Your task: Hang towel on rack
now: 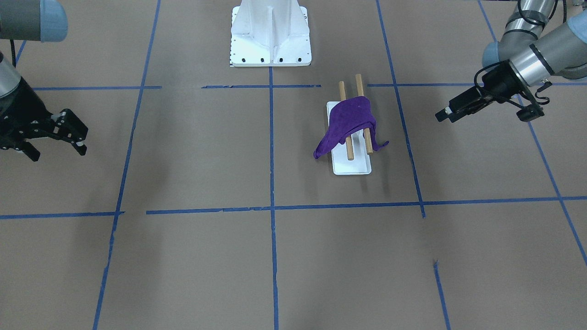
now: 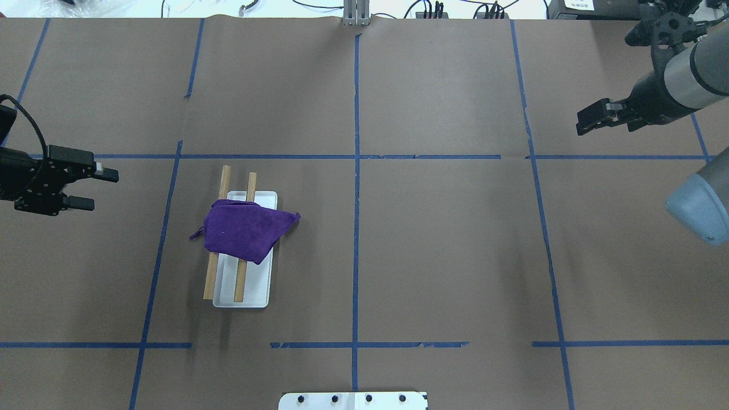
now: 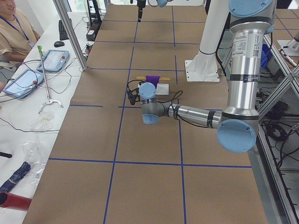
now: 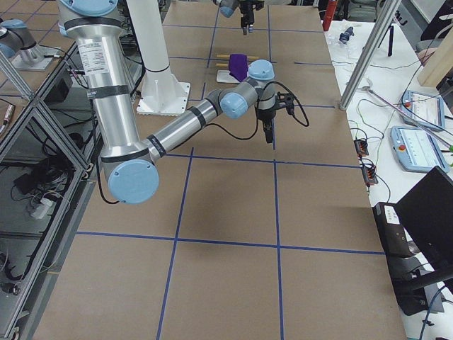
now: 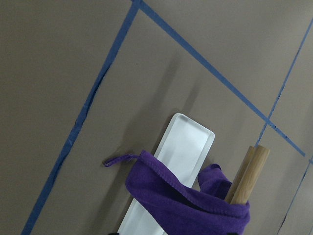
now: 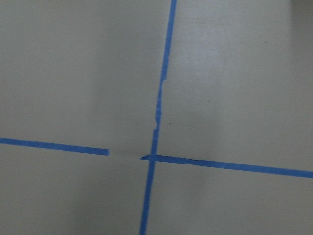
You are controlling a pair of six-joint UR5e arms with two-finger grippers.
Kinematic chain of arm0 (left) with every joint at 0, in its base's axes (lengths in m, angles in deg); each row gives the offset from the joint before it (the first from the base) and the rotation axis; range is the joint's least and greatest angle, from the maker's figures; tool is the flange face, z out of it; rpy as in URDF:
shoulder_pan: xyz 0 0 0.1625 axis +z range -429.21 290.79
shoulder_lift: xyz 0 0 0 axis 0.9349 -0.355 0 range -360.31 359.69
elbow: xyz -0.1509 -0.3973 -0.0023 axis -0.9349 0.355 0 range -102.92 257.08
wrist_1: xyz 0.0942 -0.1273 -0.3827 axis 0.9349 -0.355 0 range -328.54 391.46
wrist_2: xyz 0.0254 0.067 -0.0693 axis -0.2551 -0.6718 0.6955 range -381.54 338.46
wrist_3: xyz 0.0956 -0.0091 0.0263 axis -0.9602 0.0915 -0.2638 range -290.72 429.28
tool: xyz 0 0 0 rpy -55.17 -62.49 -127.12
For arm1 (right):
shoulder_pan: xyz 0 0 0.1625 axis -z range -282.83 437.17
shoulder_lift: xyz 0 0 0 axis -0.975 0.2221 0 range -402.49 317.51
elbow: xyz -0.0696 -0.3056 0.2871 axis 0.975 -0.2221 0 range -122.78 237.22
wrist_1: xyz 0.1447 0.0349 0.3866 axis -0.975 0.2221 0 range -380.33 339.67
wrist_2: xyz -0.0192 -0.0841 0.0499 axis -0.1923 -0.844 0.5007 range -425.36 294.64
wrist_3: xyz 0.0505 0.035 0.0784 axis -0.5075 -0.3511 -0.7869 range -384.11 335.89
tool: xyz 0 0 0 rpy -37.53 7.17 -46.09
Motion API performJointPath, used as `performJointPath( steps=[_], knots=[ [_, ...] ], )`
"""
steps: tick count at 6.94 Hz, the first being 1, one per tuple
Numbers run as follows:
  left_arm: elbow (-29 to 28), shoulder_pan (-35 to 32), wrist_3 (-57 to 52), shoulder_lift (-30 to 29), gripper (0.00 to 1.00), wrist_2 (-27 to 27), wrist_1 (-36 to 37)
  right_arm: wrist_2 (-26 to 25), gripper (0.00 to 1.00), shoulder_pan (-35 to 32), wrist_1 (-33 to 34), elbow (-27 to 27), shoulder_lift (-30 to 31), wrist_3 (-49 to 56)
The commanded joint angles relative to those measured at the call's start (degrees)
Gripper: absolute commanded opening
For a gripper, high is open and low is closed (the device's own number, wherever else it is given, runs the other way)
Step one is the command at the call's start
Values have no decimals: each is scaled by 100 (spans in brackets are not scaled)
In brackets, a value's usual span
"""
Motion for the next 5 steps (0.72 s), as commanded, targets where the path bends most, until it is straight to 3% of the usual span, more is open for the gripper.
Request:
performJointPath(
  steps=[1,2,3,5],
  knots=[
    [-312,-723,-2515,542,100,-21,16,738,100,-1099,54,-770,248,1577],
    [-593,-1241,-3981,719,100,-21,103,856,100,-1514,55,-1114,388,2151],
    [-709,-1794,-5614,747,100,-21,739,883,100,-1927,55,-1544,485,2932],
    [-693,-3086,-9043,713,100,-352,2836,883,100,-2360,361,-1925,644,3948]
  ],
)
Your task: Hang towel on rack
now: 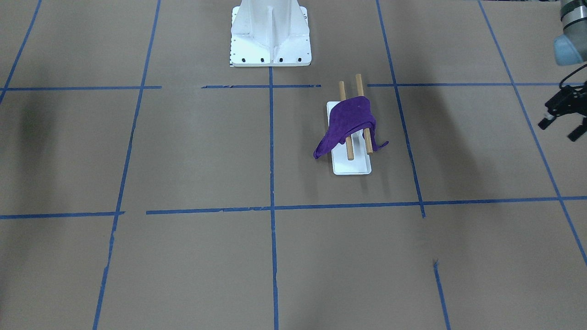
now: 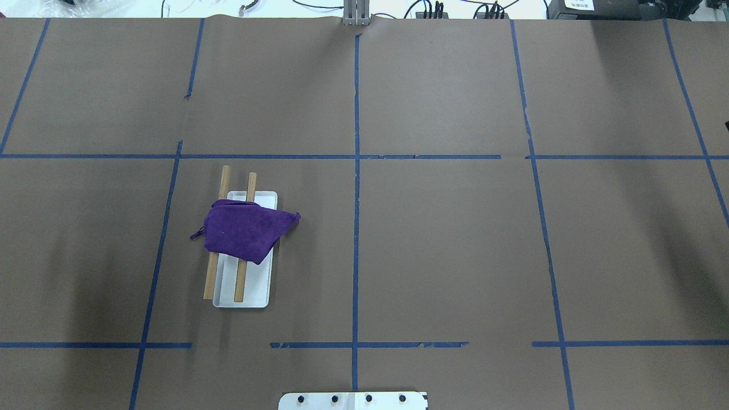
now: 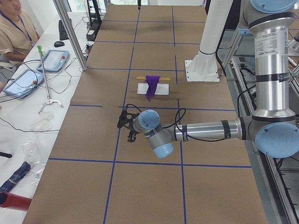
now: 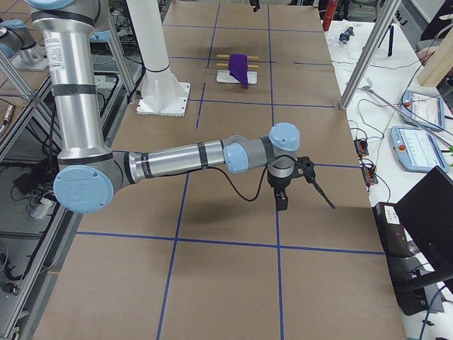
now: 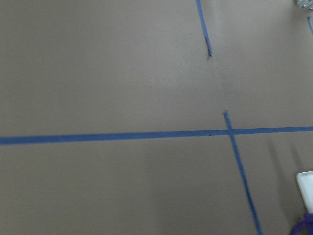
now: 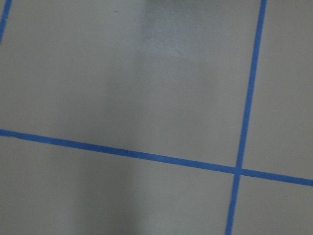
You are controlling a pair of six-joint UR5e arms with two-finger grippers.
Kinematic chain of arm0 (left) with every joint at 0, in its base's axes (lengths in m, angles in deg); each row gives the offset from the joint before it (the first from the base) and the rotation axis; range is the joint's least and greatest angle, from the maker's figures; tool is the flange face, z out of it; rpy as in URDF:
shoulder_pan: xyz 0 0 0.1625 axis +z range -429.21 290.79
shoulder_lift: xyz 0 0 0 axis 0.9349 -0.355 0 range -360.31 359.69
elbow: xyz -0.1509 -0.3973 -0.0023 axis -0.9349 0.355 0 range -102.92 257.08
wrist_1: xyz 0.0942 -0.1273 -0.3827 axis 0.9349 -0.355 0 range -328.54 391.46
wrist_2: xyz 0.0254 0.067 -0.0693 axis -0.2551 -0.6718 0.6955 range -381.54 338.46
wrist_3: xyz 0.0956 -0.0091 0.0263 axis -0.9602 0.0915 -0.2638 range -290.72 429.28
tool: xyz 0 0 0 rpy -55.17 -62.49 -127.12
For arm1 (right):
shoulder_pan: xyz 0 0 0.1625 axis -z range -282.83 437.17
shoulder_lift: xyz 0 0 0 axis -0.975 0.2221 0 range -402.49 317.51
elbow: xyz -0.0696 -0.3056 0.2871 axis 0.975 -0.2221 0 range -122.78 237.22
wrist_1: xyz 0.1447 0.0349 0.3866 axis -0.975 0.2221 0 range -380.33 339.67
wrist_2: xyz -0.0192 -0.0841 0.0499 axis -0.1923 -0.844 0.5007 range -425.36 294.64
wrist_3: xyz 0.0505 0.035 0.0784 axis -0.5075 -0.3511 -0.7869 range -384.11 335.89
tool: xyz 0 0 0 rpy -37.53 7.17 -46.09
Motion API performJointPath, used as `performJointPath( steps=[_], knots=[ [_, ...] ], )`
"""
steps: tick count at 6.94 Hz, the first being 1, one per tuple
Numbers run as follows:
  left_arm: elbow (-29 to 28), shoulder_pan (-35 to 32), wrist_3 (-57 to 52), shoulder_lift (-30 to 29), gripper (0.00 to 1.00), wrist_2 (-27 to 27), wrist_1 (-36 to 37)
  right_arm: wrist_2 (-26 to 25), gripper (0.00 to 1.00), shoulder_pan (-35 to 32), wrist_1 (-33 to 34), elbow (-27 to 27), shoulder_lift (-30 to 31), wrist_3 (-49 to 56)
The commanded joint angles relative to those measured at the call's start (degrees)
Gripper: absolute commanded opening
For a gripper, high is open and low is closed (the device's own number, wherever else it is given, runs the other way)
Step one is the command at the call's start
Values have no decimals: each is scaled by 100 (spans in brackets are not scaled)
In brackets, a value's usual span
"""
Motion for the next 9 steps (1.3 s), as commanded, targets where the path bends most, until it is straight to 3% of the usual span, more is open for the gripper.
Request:
performJointPath(
  steps=[1,3,5,7,9],
  knots=[
    [21,-1005,-2967,-57,100,-432,2196,46,100,-456,181,-230,278,936],
    [152,-1078,-3125,-294,100,-373,3867,265,100,-553,164,-230,603,940],
    [1035,-1078,-3134,-225,100,-364,5493,302,100,-572,172,-177,658,931],
    [1146,-1069,-3204,-207,100,-364,5705,284,100,-572,172,-125,667,940],
    [1138,-1008,-2768,-251,100,536,5722,293,100,-572,486,58,632,922]
  ],
)
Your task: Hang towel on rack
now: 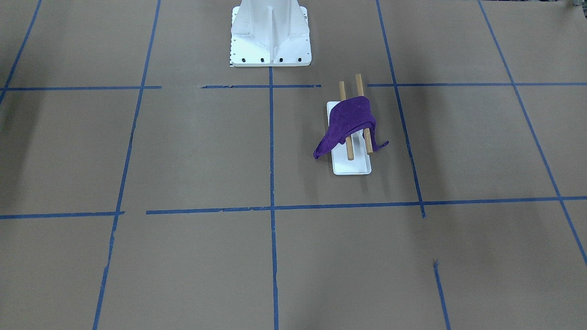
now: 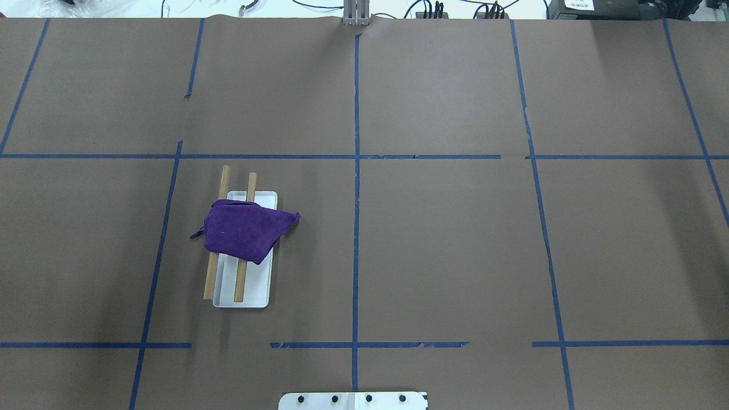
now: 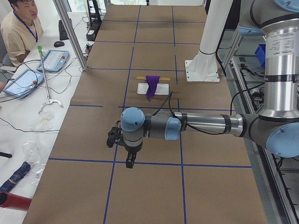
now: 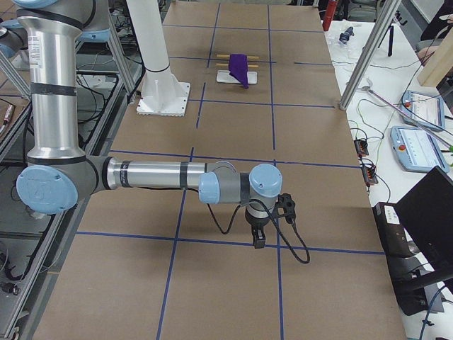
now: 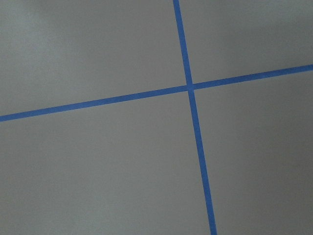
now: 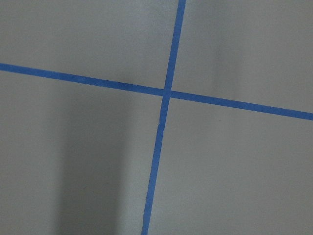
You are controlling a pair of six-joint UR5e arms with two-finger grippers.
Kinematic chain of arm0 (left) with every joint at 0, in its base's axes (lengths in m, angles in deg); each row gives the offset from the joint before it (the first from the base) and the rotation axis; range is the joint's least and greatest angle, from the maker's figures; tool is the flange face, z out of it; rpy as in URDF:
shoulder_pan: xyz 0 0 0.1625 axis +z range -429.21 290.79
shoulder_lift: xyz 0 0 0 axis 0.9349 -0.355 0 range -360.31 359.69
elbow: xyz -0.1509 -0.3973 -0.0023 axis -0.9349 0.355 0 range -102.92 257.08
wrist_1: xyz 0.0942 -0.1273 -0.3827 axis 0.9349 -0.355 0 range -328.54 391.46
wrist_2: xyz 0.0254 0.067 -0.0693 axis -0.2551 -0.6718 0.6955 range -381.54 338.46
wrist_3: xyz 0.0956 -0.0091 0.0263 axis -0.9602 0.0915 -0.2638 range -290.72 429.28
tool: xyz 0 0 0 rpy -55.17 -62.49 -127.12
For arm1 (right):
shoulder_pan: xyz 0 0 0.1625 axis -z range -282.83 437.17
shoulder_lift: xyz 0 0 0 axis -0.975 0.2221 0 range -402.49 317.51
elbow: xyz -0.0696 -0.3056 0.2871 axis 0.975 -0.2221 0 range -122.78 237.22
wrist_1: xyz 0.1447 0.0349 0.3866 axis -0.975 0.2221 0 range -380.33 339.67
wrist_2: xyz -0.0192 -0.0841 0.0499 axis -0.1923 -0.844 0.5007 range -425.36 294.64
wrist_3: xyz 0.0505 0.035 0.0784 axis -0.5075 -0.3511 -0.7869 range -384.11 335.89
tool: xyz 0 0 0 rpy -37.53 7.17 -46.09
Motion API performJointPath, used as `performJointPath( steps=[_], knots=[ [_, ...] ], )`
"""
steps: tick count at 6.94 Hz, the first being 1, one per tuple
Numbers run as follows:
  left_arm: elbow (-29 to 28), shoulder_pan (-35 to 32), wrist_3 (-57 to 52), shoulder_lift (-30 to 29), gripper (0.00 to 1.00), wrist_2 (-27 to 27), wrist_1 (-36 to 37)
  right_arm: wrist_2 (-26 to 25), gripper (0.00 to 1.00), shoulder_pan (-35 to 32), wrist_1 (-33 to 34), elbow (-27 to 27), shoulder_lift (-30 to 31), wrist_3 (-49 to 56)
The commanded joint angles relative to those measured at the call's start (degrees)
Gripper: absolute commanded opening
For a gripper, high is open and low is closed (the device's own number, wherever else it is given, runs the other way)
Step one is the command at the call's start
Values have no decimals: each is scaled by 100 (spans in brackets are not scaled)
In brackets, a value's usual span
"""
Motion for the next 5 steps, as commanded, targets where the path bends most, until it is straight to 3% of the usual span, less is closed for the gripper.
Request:
performJointPath(
  steps=[1,4,5],
  knots=[
    [-66,276,275,-12,100,510,15,-7,100,8,623,408,-57,-18],
    [13,717,564,-56,100,440,23,10,100,95,680,516,-31,-71],
    [135,736,530,-82,100,-65,32,19,100,166,662,516,-22,-80]
  ],
)
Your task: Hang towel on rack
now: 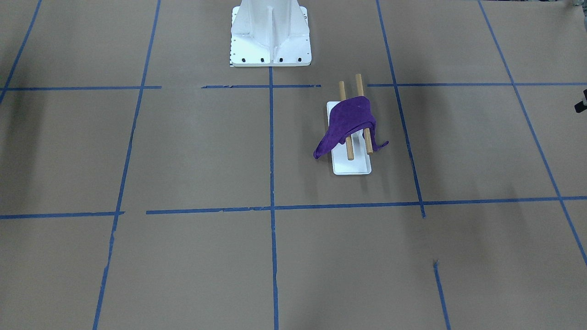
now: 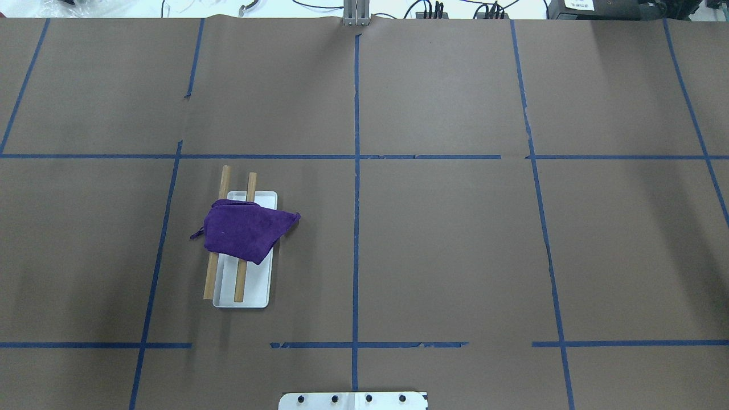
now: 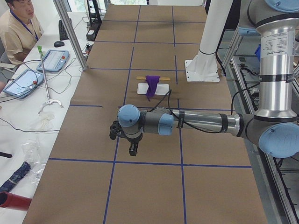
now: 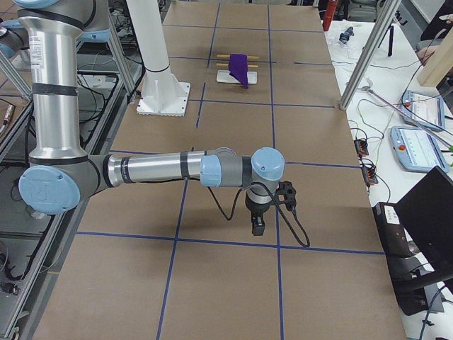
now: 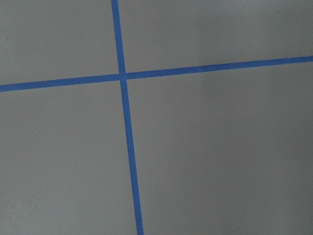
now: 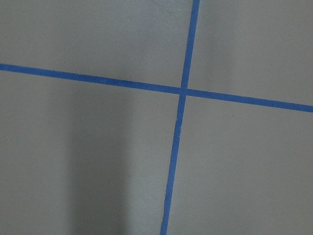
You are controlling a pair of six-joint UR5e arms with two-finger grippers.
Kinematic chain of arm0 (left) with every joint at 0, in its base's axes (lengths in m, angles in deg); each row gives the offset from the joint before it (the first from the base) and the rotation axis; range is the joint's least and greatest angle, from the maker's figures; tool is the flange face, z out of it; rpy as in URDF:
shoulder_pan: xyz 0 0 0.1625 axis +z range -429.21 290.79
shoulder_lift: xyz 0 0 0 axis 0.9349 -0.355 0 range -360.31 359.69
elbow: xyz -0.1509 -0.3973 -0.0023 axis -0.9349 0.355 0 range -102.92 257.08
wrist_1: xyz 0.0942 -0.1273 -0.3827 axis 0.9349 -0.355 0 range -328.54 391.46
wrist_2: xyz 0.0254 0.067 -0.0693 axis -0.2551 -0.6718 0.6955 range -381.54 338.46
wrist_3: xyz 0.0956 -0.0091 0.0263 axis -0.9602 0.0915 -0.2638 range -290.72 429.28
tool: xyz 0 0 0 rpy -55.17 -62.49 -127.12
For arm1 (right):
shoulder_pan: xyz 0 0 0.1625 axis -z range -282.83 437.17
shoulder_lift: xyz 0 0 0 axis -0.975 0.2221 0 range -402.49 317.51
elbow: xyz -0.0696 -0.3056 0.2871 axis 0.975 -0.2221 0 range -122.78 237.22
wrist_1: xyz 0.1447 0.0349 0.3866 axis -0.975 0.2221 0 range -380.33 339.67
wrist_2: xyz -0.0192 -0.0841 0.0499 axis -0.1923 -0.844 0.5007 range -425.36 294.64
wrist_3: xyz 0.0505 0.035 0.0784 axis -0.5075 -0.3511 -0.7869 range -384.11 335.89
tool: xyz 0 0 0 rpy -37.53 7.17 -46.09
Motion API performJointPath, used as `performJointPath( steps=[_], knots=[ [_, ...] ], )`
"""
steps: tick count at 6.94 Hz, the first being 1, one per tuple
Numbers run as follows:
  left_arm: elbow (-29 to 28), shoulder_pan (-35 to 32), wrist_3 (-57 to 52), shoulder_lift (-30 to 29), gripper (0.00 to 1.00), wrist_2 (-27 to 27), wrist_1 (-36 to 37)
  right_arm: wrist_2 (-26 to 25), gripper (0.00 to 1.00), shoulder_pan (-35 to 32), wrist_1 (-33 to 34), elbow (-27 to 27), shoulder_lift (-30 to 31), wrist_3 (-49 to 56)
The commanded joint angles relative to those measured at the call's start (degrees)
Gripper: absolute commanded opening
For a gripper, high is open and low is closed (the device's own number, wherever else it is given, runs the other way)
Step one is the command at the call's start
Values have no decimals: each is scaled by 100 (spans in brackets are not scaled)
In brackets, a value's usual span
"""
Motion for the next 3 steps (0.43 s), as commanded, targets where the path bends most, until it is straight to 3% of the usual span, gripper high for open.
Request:
performJointPath(
  steps=[1,3],
  knots=[
    [256,68,-10,-16,100,-663,55,9,100,79,-8,16,31,-10],
    [276,50,-19,54,100,-639,29,-26,100,255,9,7,48,-10]
  ],
)
